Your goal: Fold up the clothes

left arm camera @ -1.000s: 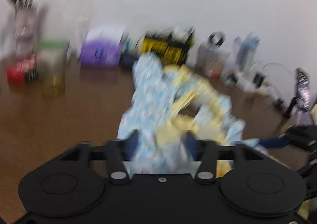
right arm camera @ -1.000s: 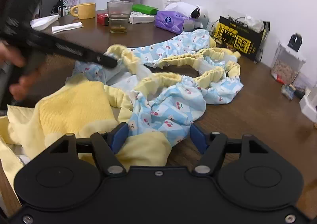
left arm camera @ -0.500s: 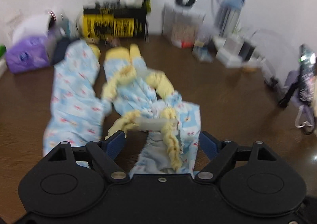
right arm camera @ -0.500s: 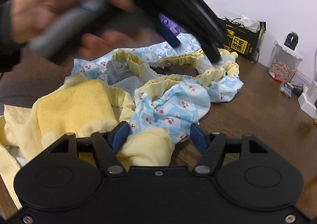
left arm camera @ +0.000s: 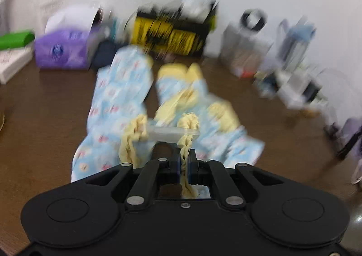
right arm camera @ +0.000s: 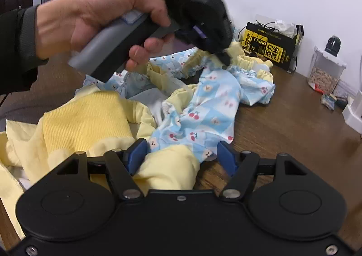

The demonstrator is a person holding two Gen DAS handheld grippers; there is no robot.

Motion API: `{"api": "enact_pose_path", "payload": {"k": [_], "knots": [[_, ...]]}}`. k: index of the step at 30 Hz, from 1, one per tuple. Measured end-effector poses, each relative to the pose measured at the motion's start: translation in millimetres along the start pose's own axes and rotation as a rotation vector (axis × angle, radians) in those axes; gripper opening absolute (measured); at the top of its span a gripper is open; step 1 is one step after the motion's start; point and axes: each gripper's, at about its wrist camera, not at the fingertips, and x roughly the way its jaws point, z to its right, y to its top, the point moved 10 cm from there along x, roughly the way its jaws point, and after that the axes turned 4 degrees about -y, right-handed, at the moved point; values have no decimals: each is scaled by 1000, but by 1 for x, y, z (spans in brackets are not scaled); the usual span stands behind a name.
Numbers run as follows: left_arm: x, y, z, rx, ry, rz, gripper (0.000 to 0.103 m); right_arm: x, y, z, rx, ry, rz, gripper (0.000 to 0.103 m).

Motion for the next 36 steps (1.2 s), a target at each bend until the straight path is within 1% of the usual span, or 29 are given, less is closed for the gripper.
{"api": "enact_pose_path", "payload": {"k": [2, 4, 6, 7, 8, 9, 11, 13, 14, 15, 17, 20, 21, 23, 26, 30, 34, 36], "knots": [[1, -2, -1, -19, -25, 5, 8, -1, -1, 0, 5, -3, 1, 73], [-1, -3, 0, -31, -56, 13, 16, -2, 0, -1, -5, -6, 4, 73], [-14, -3, 6, 0, -76, 16, 34, -5, 2, -3, -36, -13, 12, 73], [-21, -3, 9, 15, -86, 17, 39, -9, 4, -4, -57, -19, 19, 73], [-27, -3, 12, 32, -92, 20, 48, -16, 7, -5, -69, -24, 32, 74], [-37, -3, 16, 65, -92, 33, 60, -24, 10, -4, -62, -23, 48, 74], [-64, -7, 26, 157, -82, 62, 68, -32, 13, -5, -50, -13, 63, 74], [-90, -17, 34, 237, -66, 75, 68, -40, 16, -6, -43, -1, 75, 74], [-101, -23, 35, 254, -58, 77, 69, -39, 15, -9, -54, 5, 72, 73], [-111, -29, 35, 267, -51, 78, 69, -39, 14, -12, -67, 13, 67, 73], [-129, -48, 34, 273, -39, 76, 70, -29, 6, -20, -98, 13, 24, 72], [-147, -86, 29, 281, 15, 69, 71, -25, -3, -22, -93, 10, 4, 68], [-150, -101, 29, 279, 29, 56, 71, -26, -4, -22, -76, 16, -2, 67], [-154, -124, 33, 272, 18, 37, 71, -29, -7, -20, -58, 18, -15, 66], [-157, -144, 42, 254, -28, 22, 71, -34, -11, -19, -37, 22, -26, 66], [-155, -165, 45, 277, -11, -10, 71, -40, -13, -18, -45, 16, -47, 66], [-160, -174, 48, 266, -24, 6, 71, -46, -18, -15, -30, 18, -59, 66], [-159, -178, 52, 293, -8, 34, 71, -48, -20, -11, -7, 19, -70, 66]]}}
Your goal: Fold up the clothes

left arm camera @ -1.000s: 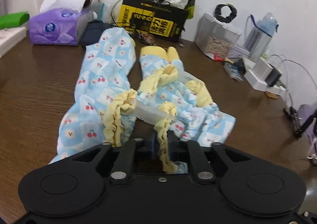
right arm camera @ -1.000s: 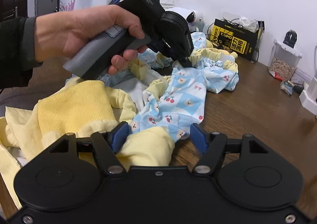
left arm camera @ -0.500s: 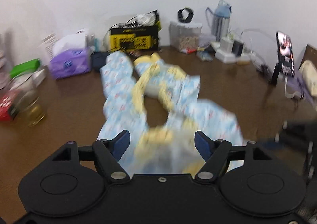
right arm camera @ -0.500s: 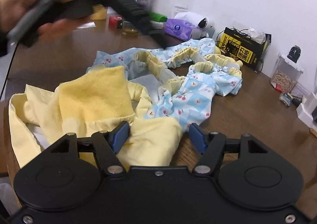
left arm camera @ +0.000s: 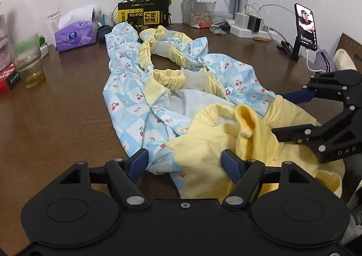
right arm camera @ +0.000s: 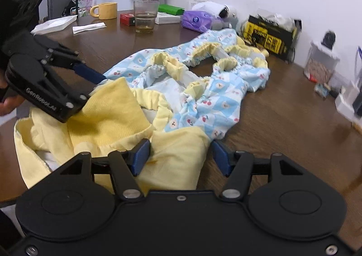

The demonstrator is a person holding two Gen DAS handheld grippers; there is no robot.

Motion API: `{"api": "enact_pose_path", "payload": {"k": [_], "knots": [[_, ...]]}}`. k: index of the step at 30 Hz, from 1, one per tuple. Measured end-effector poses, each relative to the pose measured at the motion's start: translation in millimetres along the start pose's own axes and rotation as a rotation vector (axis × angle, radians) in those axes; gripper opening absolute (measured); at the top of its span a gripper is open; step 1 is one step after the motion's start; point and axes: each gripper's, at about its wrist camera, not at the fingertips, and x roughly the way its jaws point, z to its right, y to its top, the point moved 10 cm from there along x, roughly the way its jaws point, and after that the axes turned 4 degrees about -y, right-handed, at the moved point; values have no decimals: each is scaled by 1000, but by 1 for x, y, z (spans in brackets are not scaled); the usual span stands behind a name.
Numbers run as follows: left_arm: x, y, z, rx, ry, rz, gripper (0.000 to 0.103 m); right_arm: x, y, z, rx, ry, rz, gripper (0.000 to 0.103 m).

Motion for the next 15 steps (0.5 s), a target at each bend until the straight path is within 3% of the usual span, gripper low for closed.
{"api": "enact_pose_path", "payload": {"k": [3, 10, 15], "knots": [[9, 8, 9, 2, -17, 7, 70, -4, -3, 1, 4, -23, -1, 58], [53, 46, 28, 108, -139, -20, 71, -23, -23, 35, 107, -172, -14, 58], [58, 45, 37, 143, -167, -26, 72, -30, -32, 47, 139, -251, -15, 59]]}}
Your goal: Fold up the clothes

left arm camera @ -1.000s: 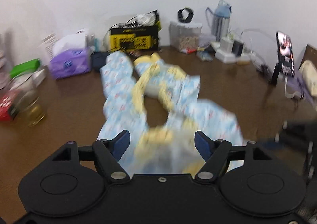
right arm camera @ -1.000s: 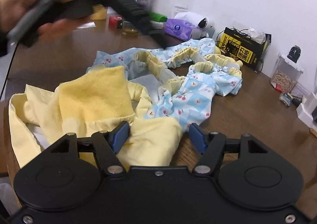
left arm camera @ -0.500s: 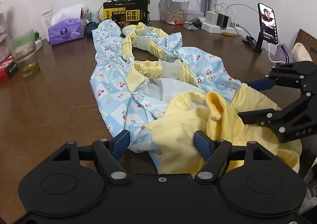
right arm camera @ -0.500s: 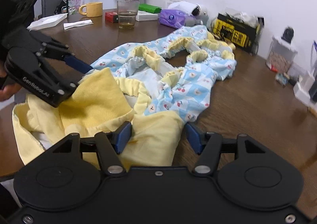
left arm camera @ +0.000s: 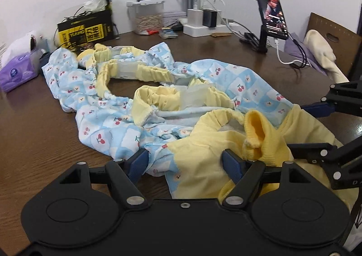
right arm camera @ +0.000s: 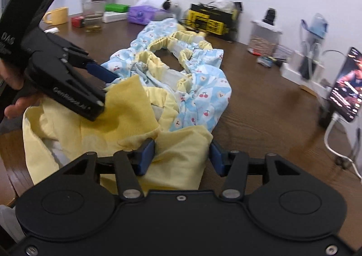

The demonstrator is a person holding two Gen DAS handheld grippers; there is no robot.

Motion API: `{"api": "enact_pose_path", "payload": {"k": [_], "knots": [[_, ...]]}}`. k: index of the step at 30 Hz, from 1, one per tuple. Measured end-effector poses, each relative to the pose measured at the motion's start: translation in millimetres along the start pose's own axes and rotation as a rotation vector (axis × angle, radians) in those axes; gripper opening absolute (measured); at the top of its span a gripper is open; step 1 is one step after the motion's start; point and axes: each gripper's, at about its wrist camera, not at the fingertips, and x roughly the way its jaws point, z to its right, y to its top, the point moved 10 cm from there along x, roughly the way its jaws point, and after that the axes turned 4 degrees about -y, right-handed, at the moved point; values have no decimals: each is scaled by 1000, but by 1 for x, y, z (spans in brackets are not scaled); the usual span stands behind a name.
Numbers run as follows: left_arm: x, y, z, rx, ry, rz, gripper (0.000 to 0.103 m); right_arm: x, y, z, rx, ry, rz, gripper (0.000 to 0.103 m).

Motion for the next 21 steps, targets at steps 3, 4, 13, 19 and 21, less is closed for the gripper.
{"api": "enact_pose_path", "payload": {"k": [3, 4, 13, 19, 21], "knots": [[-15, -18, -1, -28, 10, 22, 72, 6, 3, 2, 2, -1, 7, 65], [-19, -22, -2, -38, 19, 31, 72, 7, 3, 2, -1, -3, 9, 67], [-96, 26, -34, -153, -20, 191, 75, -33, 52, 33, 58, 214, 112, 82], [-71, 103, -137, -225, 163, 199, 82, -33, 128, 78, 123, 321, 211, 84], [-26, 121, -183, -294, 222, 115, 81, 20, 175, 96, 124, 257, 196, 84]]}}
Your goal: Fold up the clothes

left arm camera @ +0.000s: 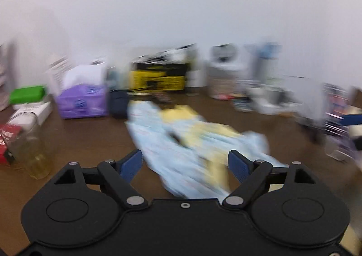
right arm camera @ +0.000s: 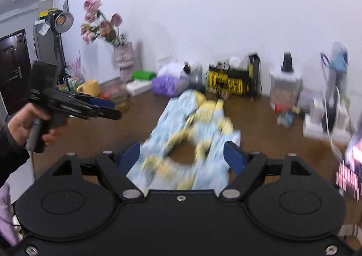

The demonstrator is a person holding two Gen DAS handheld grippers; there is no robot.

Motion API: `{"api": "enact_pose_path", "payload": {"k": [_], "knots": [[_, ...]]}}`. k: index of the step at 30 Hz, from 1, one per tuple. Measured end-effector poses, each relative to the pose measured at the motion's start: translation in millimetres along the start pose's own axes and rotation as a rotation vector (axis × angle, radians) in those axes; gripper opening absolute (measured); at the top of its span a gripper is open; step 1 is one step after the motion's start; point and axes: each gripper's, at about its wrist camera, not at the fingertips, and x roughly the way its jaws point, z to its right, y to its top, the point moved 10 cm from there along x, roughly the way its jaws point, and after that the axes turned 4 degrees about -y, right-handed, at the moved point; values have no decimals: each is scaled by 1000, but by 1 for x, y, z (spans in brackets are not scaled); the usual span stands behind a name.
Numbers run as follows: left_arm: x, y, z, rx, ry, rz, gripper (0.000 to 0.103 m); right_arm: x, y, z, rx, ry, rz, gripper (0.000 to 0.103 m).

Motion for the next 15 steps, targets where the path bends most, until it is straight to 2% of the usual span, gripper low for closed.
{"api": "enact_pose_path", "payload": {"k": [3, 5, 6, 10, 11, 13, 14, 15], "knots": [[63, 17, -33, -50, 60, -108, 80, 64, 27, 27, 35, -34, -51, 80], [100, 23, -53, -78, 102, -162, 80, 140, 42, 45, 64, -43, -153, 75], [111, 24, -57, -95, 104, -175, 80, 181, 49, 54, 79, -48, -209, 71], [136, 23, -66, -141, 52, -191, 81, 272, 46, 62, 87, -15, -367, 68], [141, 23, -66, -144, 41, -187, 81, 306, 43, 69, 87, -37, -415, 67], [150, 22, -65, -140, 21, -186, 80, 328, 35, 71, 103, -48, -446, 62], [154, 23, -65, -136, 13, -182, 73, 343, 31, 71, 134, -24, -473, 59], [157, 24, -65, -125, 6, -173, 52, 351, 27, 71, 152, -7, -490, 51]]}}
